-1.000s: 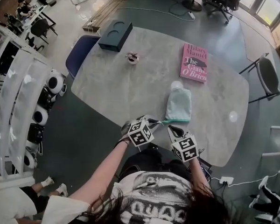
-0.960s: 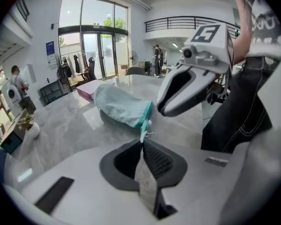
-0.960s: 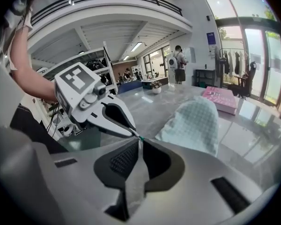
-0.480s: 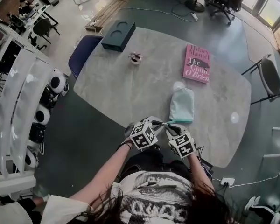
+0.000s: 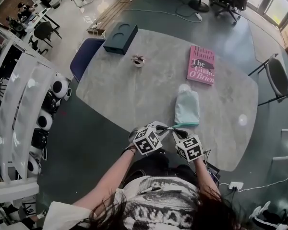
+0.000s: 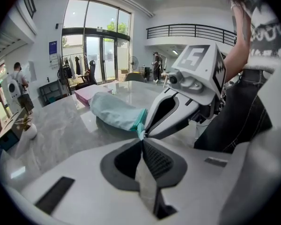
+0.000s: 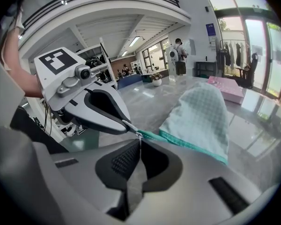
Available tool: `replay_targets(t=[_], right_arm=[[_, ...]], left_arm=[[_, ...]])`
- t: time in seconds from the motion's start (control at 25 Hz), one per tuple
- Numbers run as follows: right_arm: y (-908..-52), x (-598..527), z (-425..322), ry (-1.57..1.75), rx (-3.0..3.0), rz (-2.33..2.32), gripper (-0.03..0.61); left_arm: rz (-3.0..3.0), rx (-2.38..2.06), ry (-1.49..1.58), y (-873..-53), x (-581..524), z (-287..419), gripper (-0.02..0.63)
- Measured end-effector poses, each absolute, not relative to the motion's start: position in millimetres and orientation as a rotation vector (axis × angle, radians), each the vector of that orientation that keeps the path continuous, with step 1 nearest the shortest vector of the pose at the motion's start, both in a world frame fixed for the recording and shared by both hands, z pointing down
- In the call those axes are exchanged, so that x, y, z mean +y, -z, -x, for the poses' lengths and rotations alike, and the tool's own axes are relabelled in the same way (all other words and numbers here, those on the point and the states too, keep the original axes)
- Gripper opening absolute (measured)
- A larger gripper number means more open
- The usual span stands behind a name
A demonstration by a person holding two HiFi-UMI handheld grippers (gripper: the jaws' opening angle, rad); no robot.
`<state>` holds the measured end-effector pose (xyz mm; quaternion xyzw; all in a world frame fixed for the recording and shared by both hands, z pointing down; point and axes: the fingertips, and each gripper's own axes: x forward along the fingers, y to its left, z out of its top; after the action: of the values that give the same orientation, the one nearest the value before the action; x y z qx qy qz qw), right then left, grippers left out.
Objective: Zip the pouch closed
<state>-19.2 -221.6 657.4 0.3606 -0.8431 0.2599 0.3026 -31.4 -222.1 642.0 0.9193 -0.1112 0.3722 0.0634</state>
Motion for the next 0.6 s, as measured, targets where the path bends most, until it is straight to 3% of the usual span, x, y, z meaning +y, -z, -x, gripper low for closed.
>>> replay_targets(t=[0.6], right_arm=[[-661.7,-226.1,-5.3,-0.686,-2.199,-0.953,0.012]], left_arm=[[-2.797,-0.27,-1.122,-638.5,-224.9,33.4,0.014]])
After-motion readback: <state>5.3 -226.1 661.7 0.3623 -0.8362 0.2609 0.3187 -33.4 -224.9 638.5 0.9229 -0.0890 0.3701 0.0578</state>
